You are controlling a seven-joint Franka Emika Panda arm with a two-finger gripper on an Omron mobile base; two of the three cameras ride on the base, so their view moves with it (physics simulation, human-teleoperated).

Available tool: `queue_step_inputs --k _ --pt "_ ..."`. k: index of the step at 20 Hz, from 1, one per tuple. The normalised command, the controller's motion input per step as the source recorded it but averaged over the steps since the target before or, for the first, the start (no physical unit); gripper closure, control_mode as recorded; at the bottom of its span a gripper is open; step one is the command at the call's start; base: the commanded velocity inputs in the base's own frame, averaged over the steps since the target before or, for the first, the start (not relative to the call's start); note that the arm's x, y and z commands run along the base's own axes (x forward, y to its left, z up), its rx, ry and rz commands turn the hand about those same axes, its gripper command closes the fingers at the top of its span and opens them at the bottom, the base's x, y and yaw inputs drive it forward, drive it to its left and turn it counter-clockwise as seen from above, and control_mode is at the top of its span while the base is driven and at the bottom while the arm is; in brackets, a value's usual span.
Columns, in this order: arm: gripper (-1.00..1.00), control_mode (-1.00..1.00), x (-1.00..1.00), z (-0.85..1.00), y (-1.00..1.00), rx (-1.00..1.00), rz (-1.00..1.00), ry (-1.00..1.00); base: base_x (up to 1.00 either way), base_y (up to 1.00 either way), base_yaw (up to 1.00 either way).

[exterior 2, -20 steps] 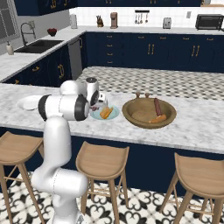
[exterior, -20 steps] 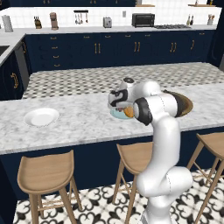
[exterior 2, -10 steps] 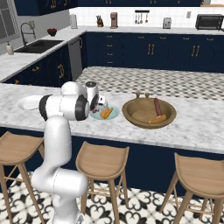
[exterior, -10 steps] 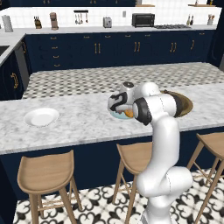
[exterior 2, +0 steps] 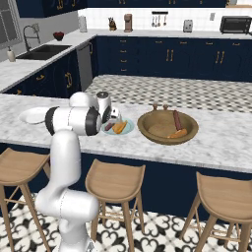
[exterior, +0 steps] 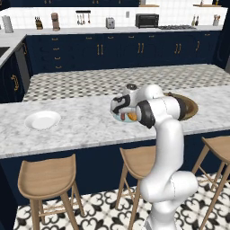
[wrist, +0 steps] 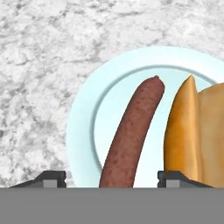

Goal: Place one bun and one sausage from the bowl on each plate.

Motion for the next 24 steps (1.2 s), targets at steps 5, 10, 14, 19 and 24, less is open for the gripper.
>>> queue_step_inputs --k 5,10,14,19,24 --pt "-1.00 -1.00 -0.19 0.51 -0.03 0.00 0.00 0.00 0.00 0.00 0.00" --pt "-1.00 -1.00 -0.54 0.45 -0.35 0.00 -0.02 0.00 0.00 0.00 0.00" --pt "-1.00 -1.00 -0.66 0.21 -0.84 0.00 -0.08 0.00 0.00 0.00 0.00" --pt "-1.00 -1.00 -0.39 0.36 -0.71 0.00 -0.18 0.03 0.00 0.00 0.00" --pt "-1.00 -1.00 -0.18 0.33 -0.62 0.00 -0.21 0.06 0.00 0.00 0.00"
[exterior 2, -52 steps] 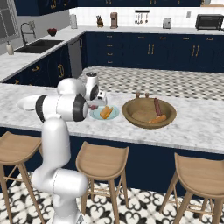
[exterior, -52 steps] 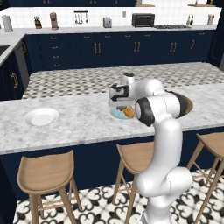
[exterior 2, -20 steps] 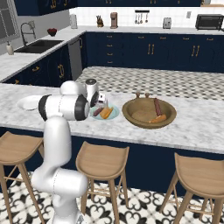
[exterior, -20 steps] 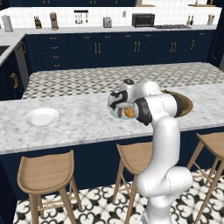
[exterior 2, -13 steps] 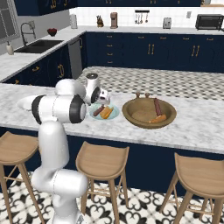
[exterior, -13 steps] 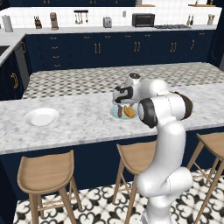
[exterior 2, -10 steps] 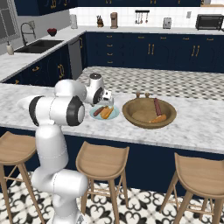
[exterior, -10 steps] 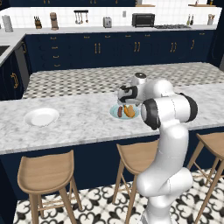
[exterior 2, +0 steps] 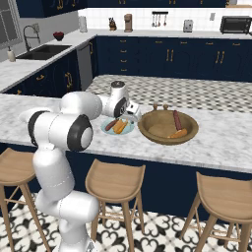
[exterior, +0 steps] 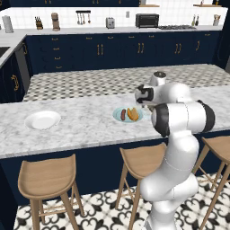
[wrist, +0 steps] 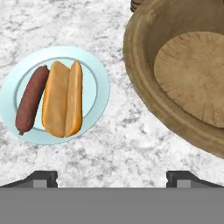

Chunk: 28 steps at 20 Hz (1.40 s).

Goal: Place one bun and one sausage from the bowl on each plate.

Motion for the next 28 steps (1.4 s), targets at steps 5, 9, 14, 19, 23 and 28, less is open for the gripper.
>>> queue_step_inputs --k 5,9,14,19,23,28 --pt "-1.00 -1.00 -0.01 0.10 -0.73 0.00 -0.21 0.03 0.00 0.00 0.00" --pt "-1.00 -1.00 -0.14 0.00 -0.89 0.00 -0.21 0.00 0.00 0.00 0.00" --pt "-1.00 -1.00 -0.04 0.00 -0.90 0.01 -0.19 0.03 0.00 0.00 0.00" --pt "-1.00 -1.00 0.12 -0.01 -0.62 0.01 -0.10 0.02 0.00 0.00 0.00" --pt "-1.00 -1.00 0.28 -0.25 -0.29 0.00 -0.08 0.01 0.00 0.00 0.00" --pt "-1.00 -1.00 0.20 -0.40 -0.52 0.06 -0.05 0.00 0.00 0.00 0.00"
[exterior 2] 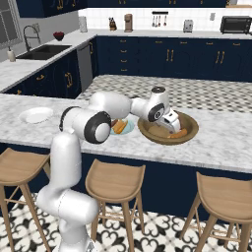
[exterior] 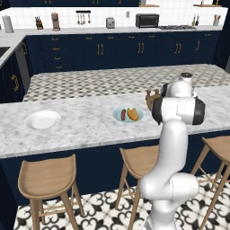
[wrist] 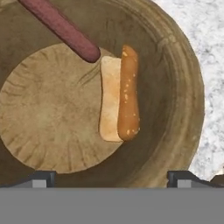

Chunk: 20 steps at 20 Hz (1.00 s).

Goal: Place one bun and one sausage from the bowl on each plate.

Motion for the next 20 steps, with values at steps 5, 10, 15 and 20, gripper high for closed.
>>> queue_step_inputs --k 5,10,15,20 --pt "-1.00 -1.00 0.11 -0.15 -0.27 0.02 -0.05 0.02 0.00 0.00 0.00" --pt "-1.00 -1.00 0.17 -0.10 -0.12 0.00 -0.01 0.01 0.00 0.00 0.00" --pt "-1.00 -1.00 0.34 -0.23 0.00 0.00 0.00 0.03 0.00 0.00 0.00" --pt "-1.00 -1.00 0.15 -0.22 -0.07 0.00 0.00 0.01 0.00 0.00 0.00"
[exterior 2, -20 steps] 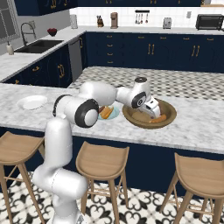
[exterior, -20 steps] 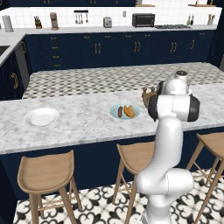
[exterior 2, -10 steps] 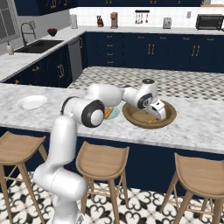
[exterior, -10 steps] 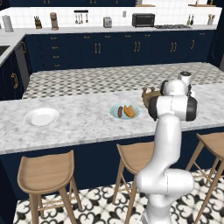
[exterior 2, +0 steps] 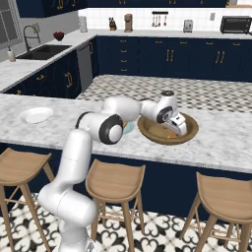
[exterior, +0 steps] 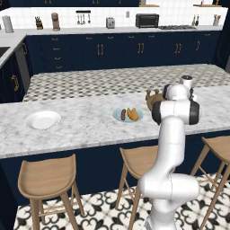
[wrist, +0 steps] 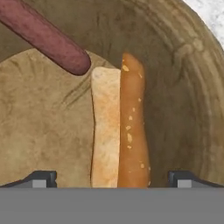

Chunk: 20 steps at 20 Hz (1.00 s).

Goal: Place one bun and one sausage from the bowl on each plate.

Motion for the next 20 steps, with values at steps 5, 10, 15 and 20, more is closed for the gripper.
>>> queue_step_inputs --k 5,10,15,20 --pt "-1.00 -1.00 0.02 -0.38 -0.16 0.00 0.00 0.02 0.00 0.00 0.00" --pt "-1.00 -1.00 0.00 -0.25 0.00 0.00 0.00 0.02 0.00 0.00 0.00" --pt "-1.00 -1.00 0.03 -0.36 0.00 0.00 0.00 0.04 0.00 0.00 0.00" --pt "1.00 -1.00 0.04 -0.41 0.00 0.00 0.00 0.04 0.00 0.00 0.00"
